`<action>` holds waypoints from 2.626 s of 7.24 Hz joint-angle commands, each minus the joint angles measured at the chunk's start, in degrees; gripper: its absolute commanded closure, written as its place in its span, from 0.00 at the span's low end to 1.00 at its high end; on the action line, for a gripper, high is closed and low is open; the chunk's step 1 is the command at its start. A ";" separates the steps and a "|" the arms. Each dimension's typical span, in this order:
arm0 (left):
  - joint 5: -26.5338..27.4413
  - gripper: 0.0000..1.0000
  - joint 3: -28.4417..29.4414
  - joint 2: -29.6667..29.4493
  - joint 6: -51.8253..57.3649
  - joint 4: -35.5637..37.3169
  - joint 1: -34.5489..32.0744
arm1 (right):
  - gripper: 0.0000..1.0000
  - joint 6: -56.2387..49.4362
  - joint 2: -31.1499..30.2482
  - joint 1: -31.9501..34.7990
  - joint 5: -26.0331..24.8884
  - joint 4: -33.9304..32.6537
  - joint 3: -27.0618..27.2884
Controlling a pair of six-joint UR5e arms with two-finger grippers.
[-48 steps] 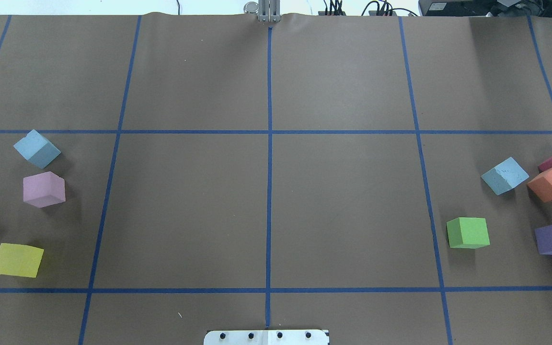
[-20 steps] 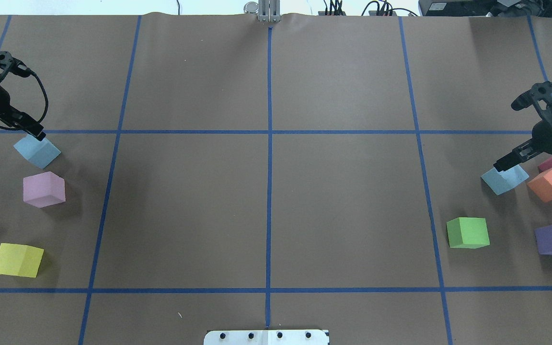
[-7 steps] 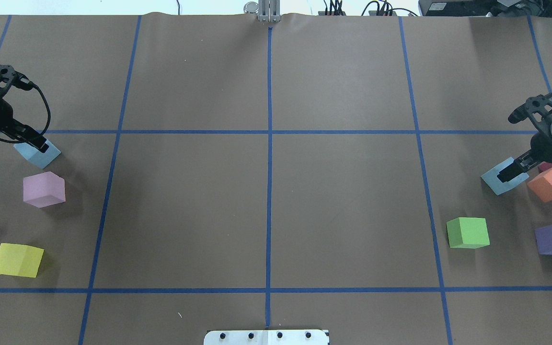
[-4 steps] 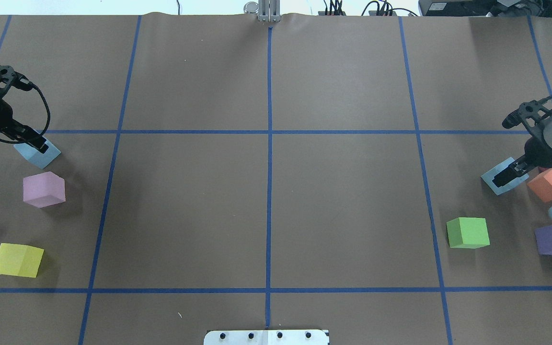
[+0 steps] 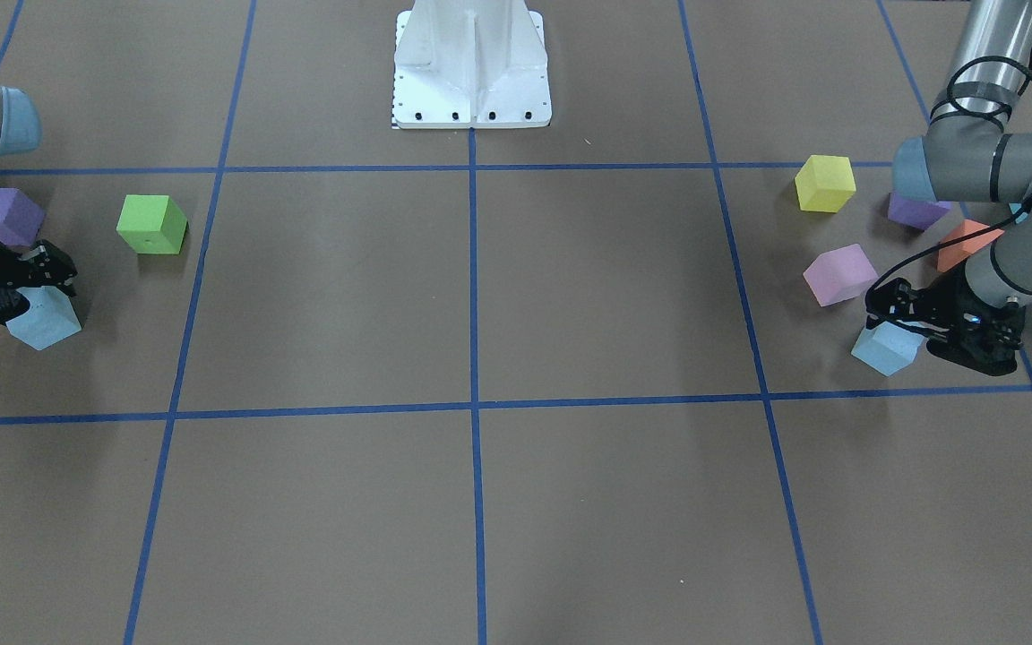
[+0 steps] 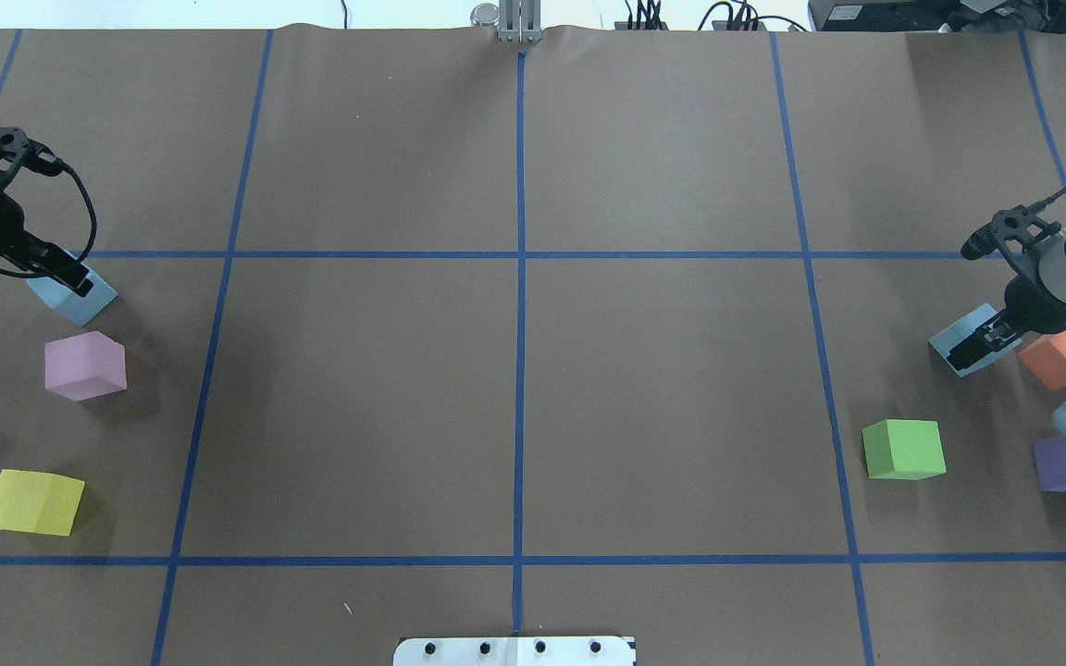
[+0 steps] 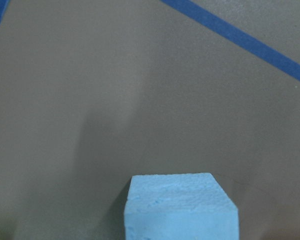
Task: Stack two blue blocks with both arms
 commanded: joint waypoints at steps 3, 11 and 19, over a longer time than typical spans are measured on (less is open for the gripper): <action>-0.09 0.02 0.10 0.00 0.07 0.02 0.02 | 0.42 -1.09 1.48 -0.34 -0.38 0.12 -0.19; 0.44 0.02 -0.87 0.71 0.95 0.02 0.99 | 0.42 18.72 17.71 -3.13 0.15 -11.01 4.55; -0.27 0.45 1.16 -2.72 0.51 1.25 2.57 | 0.42 48.64 37.41 -15.97 -8.28 -14.29 -1.23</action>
